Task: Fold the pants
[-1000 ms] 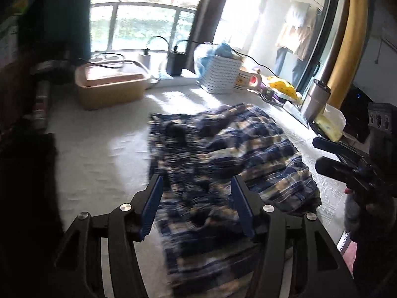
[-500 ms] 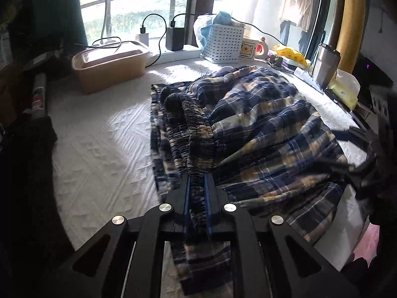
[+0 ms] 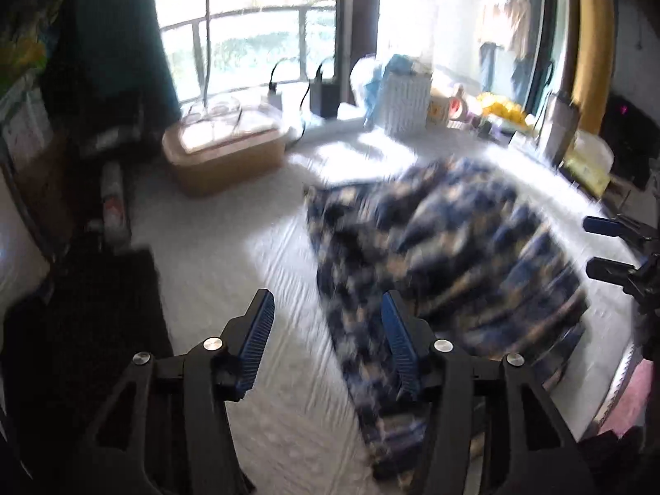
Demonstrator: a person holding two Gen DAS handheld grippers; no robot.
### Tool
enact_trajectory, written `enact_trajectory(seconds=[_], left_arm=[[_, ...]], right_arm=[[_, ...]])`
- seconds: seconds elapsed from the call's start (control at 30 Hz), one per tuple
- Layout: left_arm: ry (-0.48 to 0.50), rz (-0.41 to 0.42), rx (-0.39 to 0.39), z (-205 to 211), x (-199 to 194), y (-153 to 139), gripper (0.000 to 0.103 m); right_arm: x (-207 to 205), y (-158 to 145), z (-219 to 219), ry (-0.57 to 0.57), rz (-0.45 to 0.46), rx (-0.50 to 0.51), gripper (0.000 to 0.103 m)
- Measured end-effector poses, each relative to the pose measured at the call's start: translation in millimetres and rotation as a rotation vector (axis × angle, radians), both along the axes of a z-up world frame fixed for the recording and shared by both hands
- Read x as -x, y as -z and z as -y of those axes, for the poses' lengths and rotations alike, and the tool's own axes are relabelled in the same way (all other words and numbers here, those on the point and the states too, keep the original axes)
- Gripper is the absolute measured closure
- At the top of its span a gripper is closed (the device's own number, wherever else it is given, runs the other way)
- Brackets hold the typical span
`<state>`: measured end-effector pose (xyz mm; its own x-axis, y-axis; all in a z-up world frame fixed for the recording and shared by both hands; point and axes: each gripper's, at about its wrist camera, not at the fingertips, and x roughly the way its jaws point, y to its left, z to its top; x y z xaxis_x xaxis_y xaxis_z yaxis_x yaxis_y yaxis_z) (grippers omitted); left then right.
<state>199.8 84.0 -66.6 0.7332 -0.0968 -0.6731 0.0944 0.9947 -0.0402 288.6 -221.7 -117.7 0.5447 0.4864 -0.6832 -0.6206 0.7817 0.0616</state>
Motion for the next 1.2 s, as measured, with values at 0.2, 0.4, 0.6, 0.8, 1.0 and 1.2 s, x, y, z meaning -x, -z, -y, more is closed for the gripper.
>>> enact_trajectory(seconds=[0.2,0.4,0.6,0.8,1.0,1.2], left_arm=[[0.148,0.091,0.014,28.7,-28.2,-23.3,0.048],[0.272,0.011,0.014,55.9,-70.1,-2.1,0.048],[0.200,-0.111,-0.010,37.1,-106.7,32.6,0.048],[0.169,-0.129,-0.008,21.1,-117.2,48.8,0.045],[0.149,-0.119,0.010,12.0,-121.9,52.7,0.039],[0.112,-0.069,0.054,-0.8,-115.4,38.8,0.039]], right_arm=[[-37.1,-21.6,-0.3,0.008,0.081,-0.029,0.023],[-84.0,-13.7,-19.5,-0.036,0.050,0.006,0.070],[-122.5,-10.3,-44.0,-0.120,0.016,0.049,0.078],[-162.3,18.9,-66.3,-0.153,-0.062,0.133,0.079],[-182.9,30.3,-69.1,-0.144,-0.064,0.127,0.084],[-203.9,26.3,-53.9,-0.028,-0.036,0.111,0.084]])
